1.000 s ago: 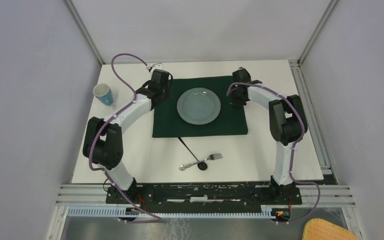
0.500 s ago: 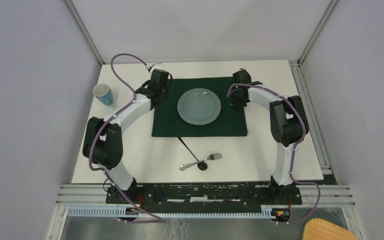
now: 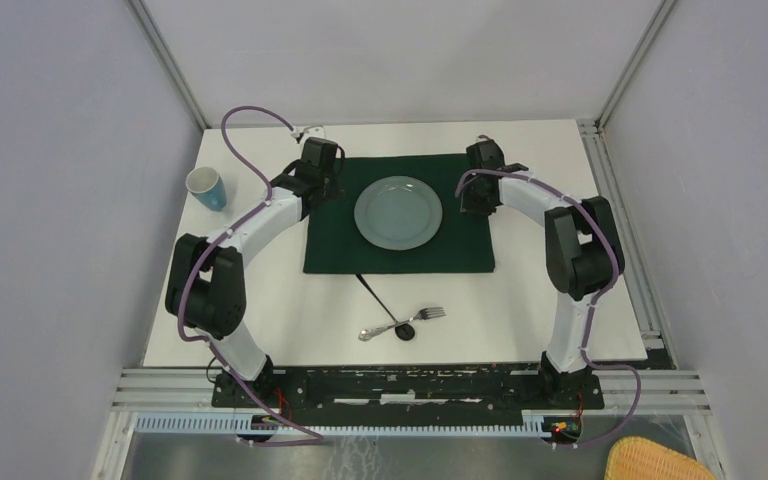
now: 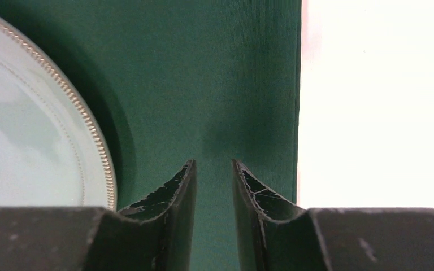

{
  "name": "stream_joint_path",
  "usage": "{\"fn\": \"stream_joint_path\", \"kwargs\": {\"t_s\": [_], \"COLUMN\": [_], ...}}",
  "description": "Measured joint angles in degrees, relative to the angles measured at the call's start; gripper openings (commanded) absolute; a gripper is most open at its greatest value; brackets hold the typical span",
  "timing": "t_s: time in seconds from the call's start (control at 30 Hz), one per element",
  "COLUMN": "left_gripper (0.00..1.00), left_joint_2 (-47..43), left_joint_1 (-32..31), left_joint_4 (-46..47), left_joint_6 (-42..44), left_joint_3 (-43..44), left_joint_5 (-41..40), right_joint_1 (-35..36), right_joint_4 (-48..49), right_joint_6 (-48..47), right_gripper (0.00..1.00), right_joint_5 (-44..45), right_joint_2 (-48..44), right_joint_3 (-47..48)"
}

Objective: Set the dinner table for one person
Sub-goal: Adjust the napkin at the center of the board.

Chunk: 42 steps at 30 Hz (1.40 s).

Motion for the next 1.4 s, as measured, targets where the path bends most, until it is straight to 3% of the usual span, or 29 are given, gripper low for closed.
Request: {"fn": "stream_joint_path", "kwargs": {"t_s": [0.2,0.43,0.87,1.0,1.4], "left_gripper": [0.26,0.24,0.24,0.4,0.52], "left_joint_2": [-0.2,-0.7,-0.7,-0.7,-0.7], "left_joint_1": [0.0,0.0,0.0,0.3,6.6], "left_joint_4": [0.2,0.2,0.0,-1.4,-7.1], "left_joint_6": [0.0,0.0,-0.2,-1.9,-5.0], "left_joint_3": [0.4,1.6,1.6,1.7,6.7], "left_joint_5": [-0.2,-0.5,-2.2,-6.1,-12.7], "right_joint_1": [0.0,0.0,0.0,0.2,1.5], "right_joint_4": [-0.2,-0.3,-1.0,-1.1,-1.0], "right_joint_6": [-1.4,-1.7,-1.7,-1.7,-1.1], "right_gripper": [0.38,0.36,0.33,0.34,0.35], "right_joint_5": [0.3,0.2,-0.1,-0.7,-2.5], "right_joint_2": [-3.3,-5.4,-5.8,-5.8,-6.3], "right_joint_3": [2.2,7.7,7.2,7.2,6.8]}}
